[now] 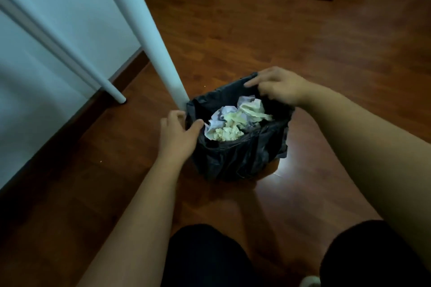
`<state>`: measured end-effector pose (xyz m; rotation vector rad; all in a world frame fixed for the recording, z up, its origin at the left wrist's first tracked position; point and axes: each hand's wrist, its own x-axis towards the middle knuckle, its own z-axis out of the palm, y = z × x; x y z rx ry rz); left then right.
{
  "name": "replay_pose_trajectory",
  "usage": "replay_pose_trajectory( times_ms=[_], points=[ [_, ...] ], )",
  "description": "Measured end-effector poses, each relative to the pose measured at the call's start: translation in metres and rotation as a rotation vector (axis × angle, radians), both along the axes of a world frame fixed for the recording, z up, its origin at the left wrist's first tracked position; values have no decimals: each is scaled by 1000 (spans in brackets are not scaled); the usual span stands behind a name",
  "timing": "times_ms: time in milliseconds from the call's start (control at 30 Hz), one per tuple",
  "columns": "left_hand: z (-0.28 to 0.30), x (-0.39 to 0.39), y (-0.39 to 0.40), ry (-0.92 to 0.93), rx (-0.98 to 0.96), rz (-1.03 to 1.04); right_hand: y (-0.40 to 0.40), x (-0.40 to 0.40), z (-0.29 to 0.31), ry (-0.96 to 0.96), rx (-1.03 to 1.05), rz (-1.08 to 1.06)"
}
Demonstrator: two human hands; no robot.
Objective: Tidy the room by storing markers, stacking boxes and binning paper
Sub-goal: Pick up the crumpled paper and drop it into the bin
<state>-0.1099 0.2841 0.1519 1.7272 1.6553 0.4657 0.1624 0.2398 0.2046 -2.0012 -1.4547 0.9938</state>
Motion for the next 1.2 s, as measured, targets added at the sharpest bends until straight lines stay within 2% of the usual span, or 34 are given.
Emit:
replay_pose_trajectory(
  times_ms=[33, 67, 133, 200, 267, 400, 500, 767, 933, 1067, 1200],
  points=[
    [-3, 1, 1, -97, -234, 39, 1, 9, -3, -4, 72, -152],
    [-6, 5, -1, -176, -429, 51, 0, 16, -11, -31, 57, -276],
    [-12, 14, -10, -262, -628, 47, -9, 19, -41, -19, -184, -370],
    [-18, 19, -16, -305, -664, 45, -23, 11, -68, 109, -436, -426],
    [-16, 15, -24, -324, -664, 64, -35, 5, -73, 160, -487, -489],
    [21, -23, -70, -309, -743, 162, -71, -29, -35, 82, -538, -400],
    [64, -61, -116, -285, -775, 232, -106, -63, 7, 11, -616, -266],
    [211, -156, -257, -367, -804, 498, -154, -152, 149, -114, -728, 214],
    [291, -208, -345, -458, -752, 736, -177, -228, 228, -211, -604, 517],
    [340, -265, -435, -396, -708, 950, -222, -313, 288, -233, -553, 724],
    [374, -345, -522, -447, -645, 1033, -268, -418, 320, -314, -518, 930]
  ],
)
